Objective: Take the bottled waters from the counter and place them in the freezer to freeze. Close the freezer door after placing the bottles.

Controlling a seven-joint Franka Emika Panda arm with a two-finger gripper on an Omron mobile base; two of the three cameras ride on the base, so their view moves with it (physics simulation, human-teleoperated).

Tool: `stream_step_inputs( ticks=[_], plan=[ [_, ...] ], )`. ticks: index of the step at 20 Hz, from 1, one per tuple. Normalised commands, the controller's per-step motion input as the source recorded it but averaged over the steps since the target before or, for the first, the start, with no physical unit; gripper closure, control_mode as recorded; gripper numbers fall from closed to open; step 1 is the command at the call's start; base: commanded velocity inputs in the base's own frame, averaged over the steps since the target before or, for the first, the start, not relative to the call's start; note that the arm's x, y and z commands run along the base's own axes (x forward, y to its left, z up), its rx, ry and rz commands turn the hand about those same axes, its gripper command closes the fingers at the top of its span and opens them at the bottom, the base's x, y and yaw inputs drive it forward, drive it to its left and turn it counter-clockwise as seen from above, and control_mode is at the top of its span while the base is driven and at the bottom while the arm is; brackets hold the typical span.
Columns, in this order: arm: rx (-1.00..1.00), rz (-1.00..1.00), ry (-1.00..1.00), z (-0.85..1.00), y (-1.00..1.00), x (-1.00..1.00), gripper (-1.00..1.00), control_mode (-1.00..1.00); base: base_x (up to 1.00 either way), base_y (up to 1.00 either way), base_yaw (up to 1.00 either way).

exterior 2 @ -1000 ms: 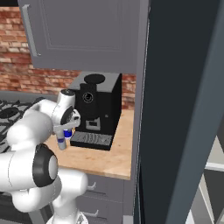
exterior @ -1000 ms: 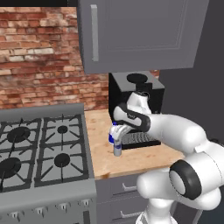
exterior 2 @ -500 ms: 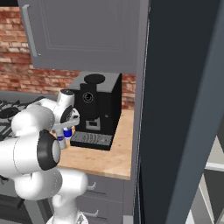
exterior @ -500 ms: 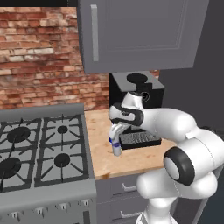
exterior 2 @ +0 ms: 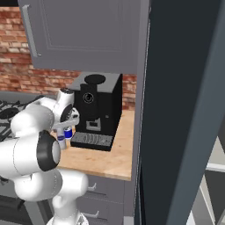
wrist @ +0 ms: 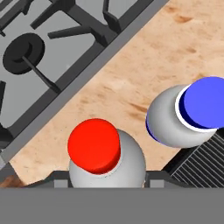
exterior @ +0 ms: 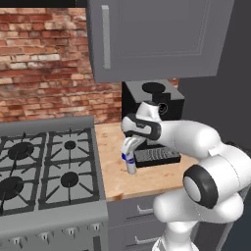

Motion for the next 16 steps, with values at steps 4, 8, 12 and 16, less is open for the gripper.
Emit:
stream_step_inputs(
  ticks=[4, 8, 12, 16],
  plan=[
    [0.00, 0.00, -0.21, 0.34, 0.00, -0.67, 1.00, -1.00, 0.00, 0.00, 0.00],
    [-0.03, -0.03, -0.33, 0.74, 0.00, -0.76, 1.00, -1.00, 0.00, 0.00, 0.00],
    [0.00, -0.08, -0.33, 0.99, 0.00, -0.61, 1.00, -1.00, 0.00, 0.00, 0.00],
    [0.00, -0.15, -0.30, 1.00, 0.02, -0.40, 1.00, -1.00, 0.00, 0.00, 0.00]
  ],
)
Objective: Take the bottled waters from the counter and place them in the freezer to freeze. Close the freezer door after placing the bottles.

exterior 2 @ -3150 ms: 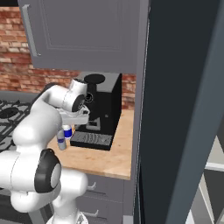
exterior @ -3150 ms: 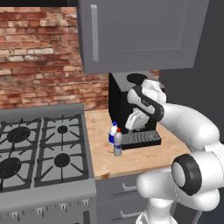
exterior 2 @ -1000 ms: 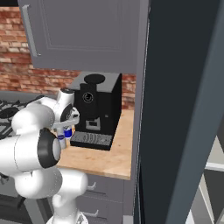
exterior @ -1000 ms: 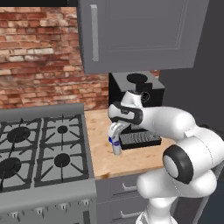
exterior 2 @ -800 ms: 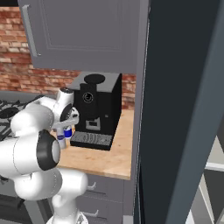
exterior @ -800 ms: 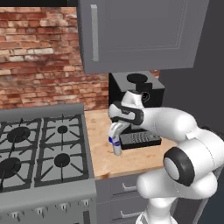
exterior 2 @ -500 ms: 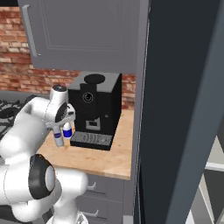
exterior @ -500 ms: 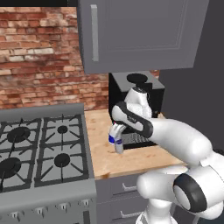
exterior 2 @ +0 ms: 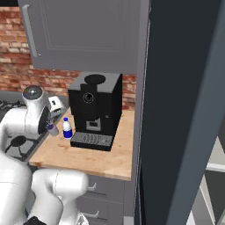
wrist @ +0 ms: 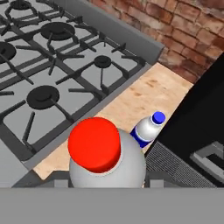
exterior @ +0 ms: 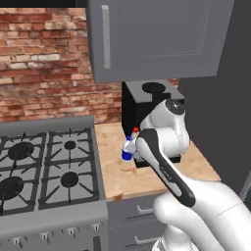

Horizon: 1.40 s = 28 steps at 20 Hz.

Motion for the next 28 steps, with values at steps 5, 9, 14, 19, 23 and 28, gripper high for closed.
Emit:
stream_step_inputs(
  ticks=[5, 9, 14, 19, 23, 28],
  plan=[
    [0.04, -0.16, -0.22, 0.54, 0.00, -0.53, 1.00, 1.00, -0.40, 0.00, -0.15],
    [0.00, 0.00, 0.00, 0.00, 0.00, 0.00, 1.00, 1.00, -1.00, 0.01, -0.40],
    [0.00, 0.00, 0.00, 0.00, 0.00, 0.00, 1.00, 1.00, -1.00, 0.12, -0.46],
    [0.00, 0.00, 0.00, 0.00, 0.00, 0.00, 1.00, 1.00, -1.00, 0.01, -0.49],
    [0.00, 0.00, 0.00, 0.00, 0.00, 0.00, 1.00, 1.00, -1.00, 0.02, -0.54],
    [0.00, 0.00, 0.00, 0.00, 0.00, 0.00, 1.00, 1.00, -1.00, 0.12, -0.64]
  ],
)
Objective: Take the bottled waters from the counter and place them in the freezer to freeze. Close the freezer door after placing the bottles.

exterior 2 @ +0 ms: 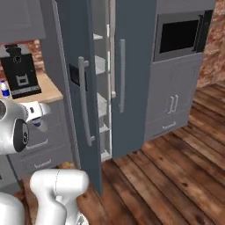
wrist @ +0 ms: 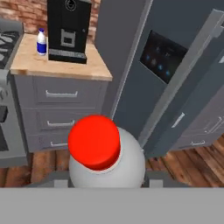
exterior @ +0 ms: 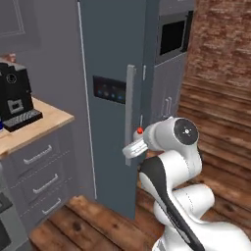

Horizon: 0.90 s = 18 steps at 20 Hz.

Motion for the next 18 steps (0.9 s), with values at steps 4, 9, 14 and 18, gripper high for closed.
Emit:
stream_step_inputs(
  ticks=[4, 9, 14, 18],
  plan=[
    [0.00, 0.00, 0.00, 0.00, 0.00, 0.00, 1.00, 1.00, -0.87, -0.21, -0.68],
    [0.00, 0.00, 0.00, 0.00, 0.00, 0.00, 1.00, 1.00, -0.27, -0.88, -0.62],
    [0.00, 0.00, 0.00, 0.00, 0.00, 0.00, 1.00, 1.00, 0.60, -1.00, -0.30],
    [0.00, 0.00, 0.00, 0.00, 0.00, 0.00, 1.00, 1.00, 0.88, -0.33, 0.00]
  ],
)
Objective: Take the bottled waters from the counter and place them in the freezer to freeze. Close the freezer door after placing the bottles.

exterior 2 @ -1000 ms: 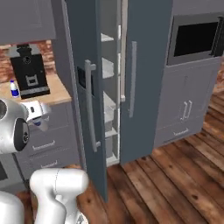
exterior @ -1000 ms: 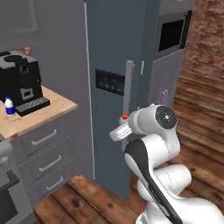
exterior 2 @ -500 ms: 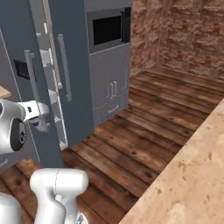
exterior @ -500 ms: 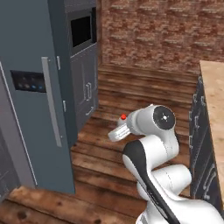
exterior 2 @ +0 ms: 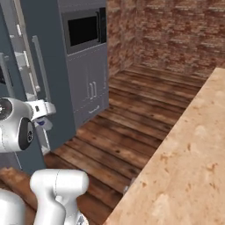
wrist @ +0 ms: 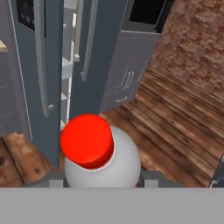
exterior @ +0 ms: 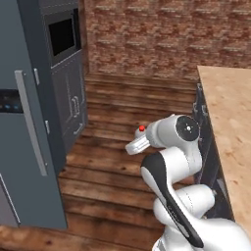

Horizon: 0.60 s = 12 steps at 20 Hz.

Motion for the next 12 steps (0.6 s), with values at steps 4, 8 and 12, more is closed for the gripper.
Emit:
stream_step_inputs(
  ticks=[4, 8, 12],
  plan=[
    [0.00, 0.00, 0.00, 0.00, 0.00, 0.00, 1.00, 1.00, 0.87, -0.05, -0.03],
    [0.00, 0.00, 0.00, 0.00, 0.00, 0.00, 1.00, 1.00, 0.95, -0.14, -0.17],
    [0.00, 0.00, 0.00, 0.00, 0.00, 0.00, 1.00, 1.00, 1.00, -0.49, -0.14]
  ],
)
